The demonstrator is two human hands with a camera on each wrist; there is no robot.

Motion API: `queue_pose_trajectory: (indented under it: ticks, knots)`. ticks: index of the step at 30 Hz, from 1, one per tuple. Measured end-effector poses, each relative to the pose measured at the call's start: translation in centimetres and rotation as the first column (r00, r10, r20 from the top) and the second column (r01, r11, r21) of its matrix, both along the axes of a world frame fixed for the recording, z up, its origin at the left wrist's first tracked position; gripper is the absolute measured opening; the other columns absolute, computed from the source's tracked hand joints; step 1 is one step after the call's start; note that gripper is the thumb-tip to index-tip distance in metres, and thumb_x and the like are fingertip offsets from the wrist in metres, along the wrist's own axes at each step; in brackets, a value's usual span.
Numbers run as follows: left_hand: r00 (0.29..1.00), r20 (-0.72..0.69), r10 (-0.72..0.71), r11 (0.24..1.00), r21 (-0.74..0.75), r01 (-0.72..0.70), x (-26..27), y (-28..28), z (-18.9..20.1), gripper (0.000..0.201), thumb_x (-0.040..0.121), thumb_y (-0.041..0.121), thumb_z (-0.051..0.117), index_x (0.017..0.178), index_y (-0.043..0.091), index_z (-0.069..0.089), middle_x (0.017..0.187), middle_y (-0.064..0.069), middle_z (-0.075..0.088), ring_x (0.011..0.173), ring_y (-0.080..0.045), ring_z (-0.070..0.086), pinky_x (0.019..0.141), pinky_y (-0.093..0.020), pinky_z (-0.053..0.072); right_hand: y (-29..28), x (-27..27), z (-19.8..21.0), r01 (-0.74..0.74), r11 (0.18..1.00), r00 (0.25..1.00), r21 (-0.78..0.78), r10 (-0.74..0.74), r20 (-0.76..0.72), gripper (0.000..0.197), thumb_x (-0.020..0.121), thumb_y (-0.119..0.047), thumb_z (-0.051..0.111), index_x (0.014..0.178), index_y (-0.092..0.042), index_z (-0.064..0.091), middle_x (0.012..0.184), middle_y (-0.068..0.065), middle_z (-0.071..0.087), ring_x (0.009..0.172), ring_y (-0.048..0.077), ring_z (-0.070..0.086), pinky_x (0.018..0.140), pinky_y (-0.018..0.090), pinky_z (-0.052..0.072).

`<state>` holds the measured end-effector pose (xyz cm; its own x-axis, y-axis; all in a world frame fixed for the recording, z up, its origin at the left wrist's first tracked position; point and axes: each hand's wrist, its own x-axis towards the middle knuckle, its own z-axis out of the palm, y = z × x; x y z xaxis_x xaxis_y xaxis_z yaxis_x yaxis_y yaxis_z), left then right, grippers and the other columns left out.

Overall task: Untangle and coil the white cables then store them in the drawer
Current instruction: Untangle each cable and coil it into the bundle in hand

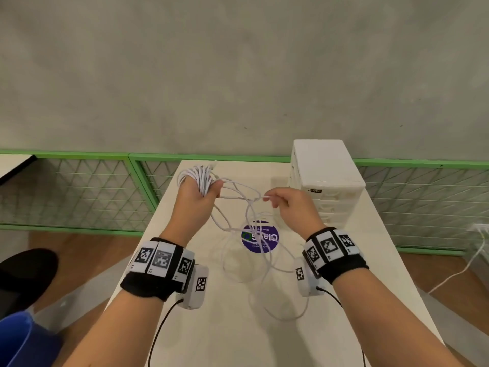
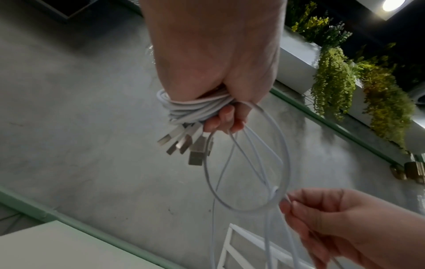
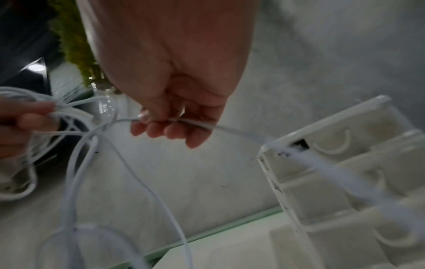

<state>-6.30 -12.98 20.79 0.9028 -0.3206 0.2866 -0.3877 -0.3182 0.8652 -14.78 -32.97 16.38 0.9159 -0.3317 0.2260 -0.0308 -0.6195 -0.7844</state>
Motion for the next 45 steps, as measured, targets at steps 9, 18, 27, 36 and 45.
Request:
queue_pose_trajectory:
  ticks: [9,18,27,36,45]
  knots:
    - [0.985,-0.009,0.171,0.979,-0.111,-0.171,2.8,3.9,0.3,0.023,0.094,0.019,0.057,0.084,-0.001,0.060,0.071,-0.014,0.055,0.058,-0.019,0.049,0.049,-0.026,0.042,-8.5,-4.0,-5.3,0.537,0.843,0.821,-0.040,-0.532,-0.207,0.023,0.091,-0.011,0.047,0.094,-0.015,0.070,0.100,0.009,0.069,0.086,0.028,0.059,0.077,0.031,0.046]
    - [1.000,-0.021,0.012,1.000,-0.025,-0.012,0.9,0.4,-0.3,0.032,0.093,0.021,0.058,0.063,0.017,0.048,0.058,-0.002,0.048,0.050,-0.015,0.044,0.047,-0.024,0.039,-3.4,-1.7,-3.3,0.186,0.968,0.977,-0.169,-0.201,-0.072,0.052,0.090,-0.001,0.044,0.140,-0.015,0.040,0.148,0.000,0.034,0.137,0.016,0.028,0.115,0.030,0.021]
    - [0.999,-0.030,-0.035,0.999,-0.042,0.034,0.3,-0.4,-0.1,0.033,0.092,0.024,0.060,0.061,0.017,0.049,0.059,-0.002,0.050,0.049,-0.006,0.047,0.052,-0.022,0.041,0.3,0.5,-1.7,-0.120,0.993,0.992,0.006,0.120,0.040,0.023,0.092,-0.015,0.055,0.112,-0.016,0.068,0.081,-0.009,0.048,0.076,0.003,0.050,0.073,0.004,0.035]
    - [0.993,-0.097,0.063,0.997,-0.031,-0.066,0.6,1.4,-1.7,0.033,0.093,0.024,0.057,0.063,0.012,0.053,0.059,-0.011,0.048,0.054,-0.023,0.046,0.053,-0.033,0.038,-4.9,-3.3,-6.1,0.412,0.910,0.908,0.038,-0.407,-0.097,0.023,0.091,-0.036,0.056,0.098,-0.022,0.072,0.095,0.001,0.068,0.090,0.022,0.060,0.075,0.028,0.041]
    - [0.989,-0.139,0.045,0.998,-0.030,-0.050,-0.6,0.0,-2.6,0.036,0.092,0.022,0.059,0.060,0.007,0.054,0.057,-0.012,0.049,0.049,-0.021,0.044,0.050,-0.030,0.037,-3.9,-3.2,-6.7,0.345,0.923,0.890,-0.169,-0.379,-0.252,0.039,0.094,-0.022,0.050,0.132,-0.012,0.050,0.144,0.012,0.041,0.134,0.027,0.033,0.110,0.035,0.025]
